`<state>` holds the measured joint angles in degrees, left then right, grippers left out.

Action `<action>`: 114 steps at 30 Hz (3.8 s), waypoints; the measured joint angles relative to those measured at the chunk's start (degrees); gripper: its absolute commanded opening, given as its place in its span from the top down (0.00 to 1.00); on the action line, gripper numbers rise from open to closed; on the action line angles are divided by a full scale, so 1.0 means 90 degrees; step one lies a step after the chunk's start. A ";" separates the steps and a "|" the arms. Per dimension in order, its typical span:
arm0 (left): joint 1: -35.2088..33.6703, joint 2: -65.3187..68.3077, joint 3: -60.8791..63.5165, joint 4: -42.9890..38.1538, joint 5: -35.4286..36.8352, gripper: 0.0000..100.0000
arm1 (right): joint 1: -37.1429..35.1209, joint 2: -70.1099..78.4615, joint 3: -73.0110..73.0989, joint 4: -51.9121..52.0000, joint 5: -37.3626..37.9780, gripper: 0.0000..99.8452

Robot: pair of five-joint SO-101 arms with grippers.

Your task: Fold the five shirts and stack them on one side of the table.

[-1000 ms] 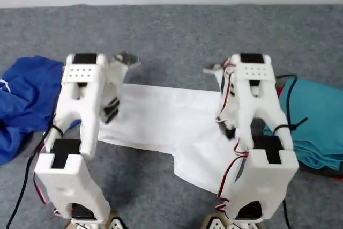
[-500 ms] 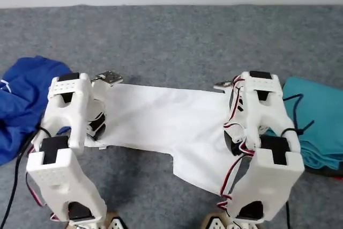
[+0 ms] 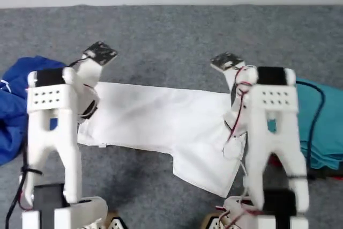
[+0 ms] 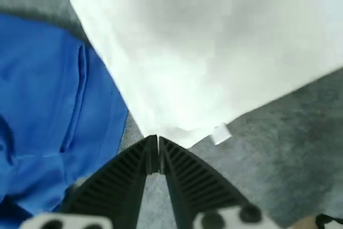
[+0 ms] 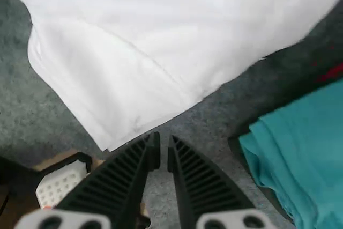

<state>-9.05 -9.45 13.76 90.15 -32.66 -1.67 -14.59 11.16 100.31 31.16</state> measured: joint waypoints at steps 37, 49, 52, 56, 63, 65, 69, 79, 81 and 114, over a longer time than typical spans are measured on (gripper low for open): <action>0.6388 0.0860 0.0000 -0.0957 0.1895 0.83 | 0.4630 -0.6300 0.3311 -0.0020 -0.0059 0.96; 0.7053 0.1768 0.0020 -0.1162 0.1895 0.79 | 0.4630 -0.7160 0.4259 -0.0527 -0.0967 0.96; 0.7209 0.2051 0.0020 -0.1172 0.1895 0.79 | 0.4630 -0.7326 0.4513 -0.0606 -0.0967 0.96; 0.7297 0.2286 0.0020 -0.1387 0.1895 0.79 | 0.4630 -0.7560 0.4562 -0.0615 -0.0967 0.96; 0.7287 0.3145 0.0020 -0.1797 0.1924 0.80 | 0.4630 -0.7560 0.4562 -0.0615 -0.0967 0.96; 0.7287 0.3223 0.0020 -0.1807 0.1924 0.83 | 0.4630 -0.7560 0.4562 -0.0615 -0.0967 0.96; 0.7306 0.3253 0.0020 -0.1934 0.1905 0.92 | 0.4630 -0.7560 0.4562 -0.0615 -0.0967 0.96; 0.7306 0.3253 0.0020 -0.2042 0.1924 0.99 | 0.4630 -0.7560 0.4562 -0.0615 -0.0967 0.96; 0.7306 0.3253 0.0020 -0.2042 0.1924 0.99 | 0.4630 -0.7560 0.4562 -0.0615 -0.0967 0.96; 0.6173 0.2686 -0.0518 -0.2764 0.1924 0.98 | 0.4630 -0.7580 0.4571 -0.0645 -0.0967 0.96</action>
<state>46.51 14.73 9.10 65.27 -15.34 40.00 -82.81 52.31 94.51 22.46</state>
